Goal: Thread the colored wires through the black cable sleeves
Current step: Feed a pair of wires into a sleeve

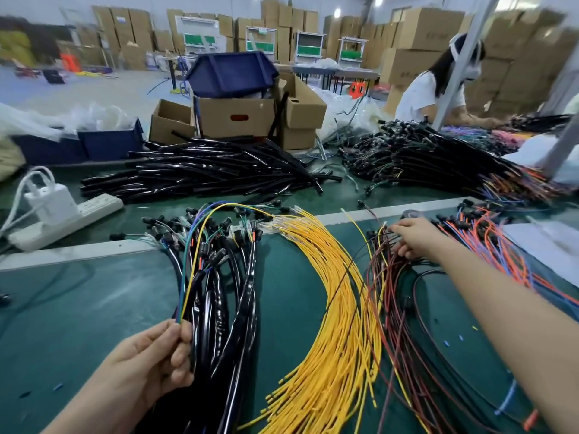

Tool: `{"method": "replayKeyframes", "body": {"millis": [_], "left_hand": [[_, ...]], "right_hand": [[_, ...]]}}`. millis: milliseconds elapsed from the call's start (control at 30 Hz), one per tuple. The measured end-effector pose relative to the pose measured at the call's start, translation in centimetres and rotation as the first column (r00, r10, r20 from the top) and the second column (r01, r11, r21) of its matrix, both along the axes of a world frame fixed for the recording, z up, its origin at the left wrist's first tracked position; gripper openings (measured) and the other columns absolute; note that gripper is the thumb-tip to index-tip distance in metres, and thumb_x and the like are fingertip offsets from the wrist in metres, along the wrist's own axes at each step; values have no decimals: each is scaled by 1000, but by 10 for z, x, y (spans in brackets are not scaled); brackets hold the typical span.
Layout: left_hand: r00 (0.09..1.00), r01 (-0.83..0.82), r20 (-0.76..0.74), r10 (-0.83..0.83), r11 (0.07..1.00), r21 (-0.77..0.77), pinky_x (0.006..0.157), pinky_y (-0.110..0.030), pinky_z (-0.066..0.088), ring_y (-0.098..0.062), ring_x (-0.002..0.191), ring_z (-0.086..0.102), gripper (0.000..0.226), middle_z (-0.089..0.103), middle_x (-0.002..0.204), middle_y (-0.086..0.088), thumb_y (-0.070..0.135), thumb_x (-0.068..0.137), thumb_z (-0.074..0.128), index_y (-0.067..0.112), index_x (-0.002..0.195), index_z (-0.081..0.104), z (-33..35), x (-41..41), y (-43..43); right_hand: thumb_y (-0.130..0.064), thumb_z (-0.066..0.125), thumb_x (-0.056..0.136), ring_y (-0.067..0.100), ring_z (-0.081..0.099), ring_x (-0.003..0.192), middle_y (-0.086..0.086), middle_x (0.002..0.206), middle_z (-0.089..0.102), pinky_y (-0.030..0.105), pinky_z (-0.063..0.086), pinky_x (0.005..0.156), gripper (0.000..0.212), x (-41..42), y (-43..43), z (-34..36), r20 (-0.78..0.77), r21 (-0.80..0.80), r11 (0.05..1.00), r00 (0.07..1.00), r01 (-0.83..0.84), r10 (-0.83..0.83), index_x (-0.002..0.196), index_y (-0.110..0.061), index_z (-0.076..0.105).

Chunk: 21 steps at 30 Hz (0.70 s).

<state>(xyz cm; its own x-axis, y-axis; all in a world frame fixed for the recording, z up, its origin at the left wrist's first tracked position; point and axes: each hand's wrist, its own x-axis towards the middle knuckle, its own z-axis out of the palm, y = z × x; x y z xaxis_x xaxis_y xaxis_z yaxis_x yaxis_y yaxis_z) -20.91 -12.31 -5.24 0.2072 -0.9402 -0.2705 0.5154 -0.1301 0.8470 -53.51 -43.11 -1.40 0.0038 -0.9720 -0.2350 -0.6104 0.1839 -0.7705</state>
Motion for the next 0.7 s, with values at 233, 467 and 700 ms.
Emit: {"method": "replayKeyframes", "body": {"millis": [233, 467, 700], "left_hand": [[998, 18, -56, -16, 999, 38, 35, -28, 45, -17, 33, 40, 28, 38, 49, -9, 15, 76, 46, 5, 59, 66, -1, 3, -1], [999, -16, -35, 17, 1000, 23, 37, -28, 47, -16, 36, 45, 30, 45, 52, -10, 10, 81, 47, 3, 60, 68, -2, 3, -2], [1000, 7, -26, -6, 1000, 18, 39, -26, 49, -15, 34, 42, 25, 40, 49, -7, 15, 75, 49, 7, 60, 67, -2, 3, -2]], "right_hand": [[-11, 61, 90, 14, 57, 38, 12, 61, 60, 19, 41, 32, 19, -3, -20, -11, -127, -76, 975, 967, 211, -219, 103, 2, 63], [10, 58, 83, 21, 54, 48, 21, 85, 64, 27, 39, 38, 61, 4, -35, -22, 96, -60, 912, 912, 406, -400, 137, -15, 46], [11, 55, 81, 17, 53, 29, 24, 91, 60, 19, 40, 30, 60, -10, -31, -25, 326, 21, 839, 789, 544, -520, 138, 3, 35]]}}
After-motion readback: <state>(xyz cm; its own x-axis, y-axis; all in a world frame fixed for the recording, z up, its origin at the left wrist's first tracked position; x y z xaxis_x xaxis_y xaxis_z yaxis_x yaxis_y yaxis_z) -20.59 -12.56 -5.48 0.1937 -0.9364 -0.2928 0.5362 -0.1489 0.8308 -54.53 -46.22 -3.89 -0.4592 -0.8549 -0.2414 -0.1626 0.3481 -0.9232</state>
